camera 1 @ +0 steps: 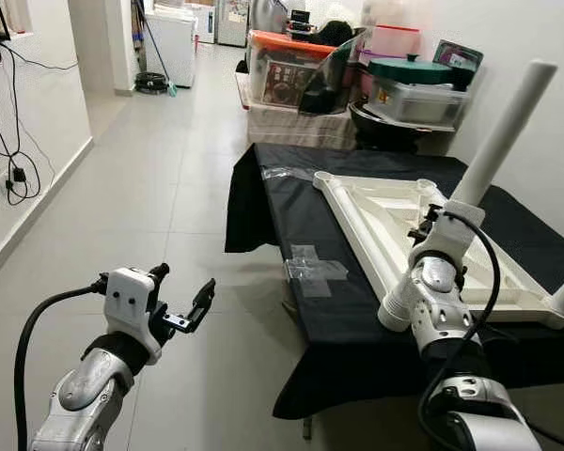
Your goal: Building children table
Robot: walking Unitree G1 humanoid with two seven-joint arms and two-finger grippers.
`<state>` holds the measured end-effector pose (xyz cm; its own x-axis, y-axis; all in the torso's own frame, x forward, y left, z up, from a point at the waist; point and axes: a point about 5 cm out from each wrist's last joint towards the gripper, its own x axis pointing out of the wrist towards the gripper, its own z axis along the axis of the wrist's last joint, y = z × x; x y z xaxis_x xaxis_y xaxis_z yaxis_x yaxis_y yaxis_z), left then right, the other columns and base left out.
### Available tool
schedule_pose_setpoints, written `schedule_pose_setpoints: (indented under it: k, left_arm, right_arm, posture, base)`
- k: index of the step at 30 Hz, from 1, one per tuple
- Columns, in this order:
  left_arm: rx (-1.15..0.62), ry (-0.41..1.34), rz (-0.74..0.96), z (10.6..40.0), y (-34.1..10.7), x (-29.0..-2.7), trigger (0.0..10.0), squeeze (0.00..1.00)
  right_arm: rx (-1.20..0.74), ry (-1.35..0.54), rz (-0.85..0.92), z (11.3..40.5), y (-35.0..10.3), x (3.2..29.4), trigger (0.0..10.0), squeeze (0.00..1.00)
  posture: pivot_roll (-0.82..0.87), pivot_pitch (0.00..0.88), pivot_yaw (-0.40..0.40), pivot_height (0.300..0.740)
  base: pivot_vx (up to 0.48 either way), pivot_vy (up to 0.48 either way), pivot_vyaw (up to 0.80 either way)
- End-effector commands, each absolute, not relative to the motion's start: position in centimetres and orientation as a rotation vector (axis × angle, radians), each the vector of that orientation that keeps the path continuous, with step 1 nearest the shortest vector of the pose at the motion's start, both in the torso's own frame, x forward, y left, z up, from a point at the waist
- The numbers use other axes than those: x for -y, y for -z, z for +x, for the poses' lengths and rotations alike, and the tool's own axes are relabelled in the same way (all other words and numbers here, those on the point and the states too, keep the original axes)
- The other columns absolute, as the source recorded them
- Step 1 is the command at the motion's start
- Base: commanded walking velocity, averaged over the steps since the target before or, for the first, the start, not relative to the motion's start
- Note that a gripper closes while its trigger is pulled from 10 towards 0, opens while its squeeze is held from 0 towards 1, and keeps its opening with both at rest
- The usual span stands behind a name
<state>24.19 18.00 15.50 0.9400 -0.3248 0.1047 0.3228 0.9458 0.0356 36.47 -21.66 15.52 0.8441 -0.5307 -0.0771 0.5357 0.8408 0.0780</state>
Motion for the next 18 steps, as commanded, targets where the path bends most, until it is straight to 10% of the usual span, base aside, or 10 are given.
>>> schedule_pose_setpoints:
  k: [1,11,12,13,18]
  left_arm:
    - [0.104,0.328,0.017,24.4,-15.2,-17.8,10.0,0.00]
    - [0.105,0.325,0.019,24.5,-15.2,-17.7,10.0,0.00]
    - [0.106,0.325,0.020,24.5,-15.2,-17.7,10.0,0.00]
    - [0.106,0.324,0.021,24.6,-15.2,-17.7,10.0,0.00]
    - [0.107,0.318,0.022,24.6,-15.2,-17.8,10.0,0.00]
  right_arm:
    - [-0.210,0.609,0.077,35.3,-11.9,22.1,0.0,0.00]
    - [-0.231,0.627,0.087,35.1,-11.4,21.2,0.0,0.00]
    - [-0.238,0.626,0.086,35.1,-11.4,21.1,2.2,0.00]
    - [-0.245,0.630,0.086,35.1,-11.3,21.1,9.5,0.00]
    - [-0.243,0.671,0.074,35.0,-11.5,21.2,10.0,0.00]
  posture:
    - [0.13,0.000,-0.127,0.740]
    - [0.13,0.000,-0.123,0.740]
    - [0.13,0.000,-0.122,0.740]
    - [0.13,0.000,-0.123,0.740]
    - [0.13,0.000,-0.126,0.740]
  base:
    - [0.000,0.000,0.00]
    - [0.000,0.000,0.00]
    - [0.000,0.000,0.00]
    - [0.000,0.000,0.00]
    - [0.000,0.000,0.00]
